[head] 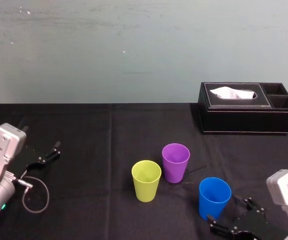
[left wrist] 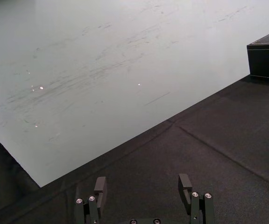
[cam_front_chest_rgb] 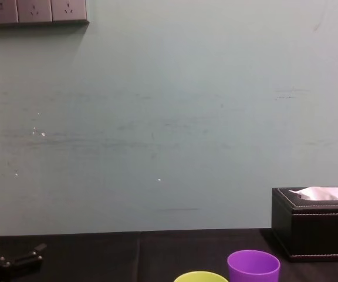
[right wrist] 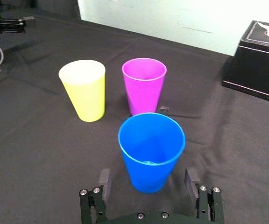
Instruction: Stack the three plastic cups sequentially using one hand.
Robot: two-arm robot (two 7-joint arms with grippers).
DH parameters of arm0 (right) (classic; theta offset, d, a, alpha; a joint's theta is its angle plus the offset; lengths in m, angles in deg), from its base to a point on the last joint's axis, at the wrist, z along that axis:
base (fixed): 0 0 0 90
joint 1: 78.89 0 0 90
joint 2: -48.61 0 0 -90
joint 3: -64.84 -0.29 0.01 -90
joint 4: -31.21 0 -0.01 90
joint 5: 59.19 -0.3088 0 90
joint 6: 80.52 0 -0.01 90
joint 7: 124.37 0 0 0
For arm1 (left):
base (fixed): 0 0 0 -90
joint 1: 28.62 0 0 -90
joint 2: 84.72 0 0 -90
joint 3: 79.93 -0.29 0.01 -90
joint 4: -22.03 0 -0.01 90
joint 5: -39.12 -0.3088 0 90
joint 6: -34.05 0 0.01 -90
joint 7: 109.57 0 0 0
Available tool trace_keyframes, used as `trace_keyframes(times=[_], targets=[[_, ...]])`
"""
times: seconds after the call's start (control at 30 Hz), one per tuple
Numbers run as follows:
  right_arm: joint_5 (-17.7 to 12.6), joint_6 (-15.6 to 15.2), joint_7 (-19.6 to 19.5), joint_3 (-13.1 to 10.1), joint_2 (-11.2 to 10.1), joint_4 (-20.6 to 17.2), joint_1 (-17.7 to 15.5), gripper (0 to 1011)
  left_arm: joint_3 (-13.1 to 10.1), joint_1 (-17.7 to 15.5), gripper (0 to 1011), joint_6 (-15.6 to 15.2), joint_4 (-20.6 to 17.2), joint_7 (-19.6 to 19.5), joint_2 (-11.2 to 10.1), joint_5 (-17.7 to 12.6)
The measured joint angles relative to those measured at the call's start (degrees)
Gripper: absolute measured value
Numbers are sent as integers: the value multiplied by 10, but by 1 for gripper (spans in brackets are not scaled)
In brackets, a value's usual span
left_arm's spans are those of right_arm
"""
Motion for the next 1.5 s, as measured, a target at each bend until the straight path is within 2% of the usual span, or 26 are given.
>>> trace_keyframes(times=[0.4, 1.1, 1.5], targets=[[28, -10, 9, 10, 28, 16, 21, 1003, 0, 0, 1000, 0, 0, 0, 0, 0], [59, -16, 18, 4, 70, 39, 38, 1003, 0, 0, 1000, 0, 0, 0, 0, 0], [72, -20, 23, -8, 91, 50, 40, 1003, 0, 0, 1000, 0, 0, 0, 0, 0]])
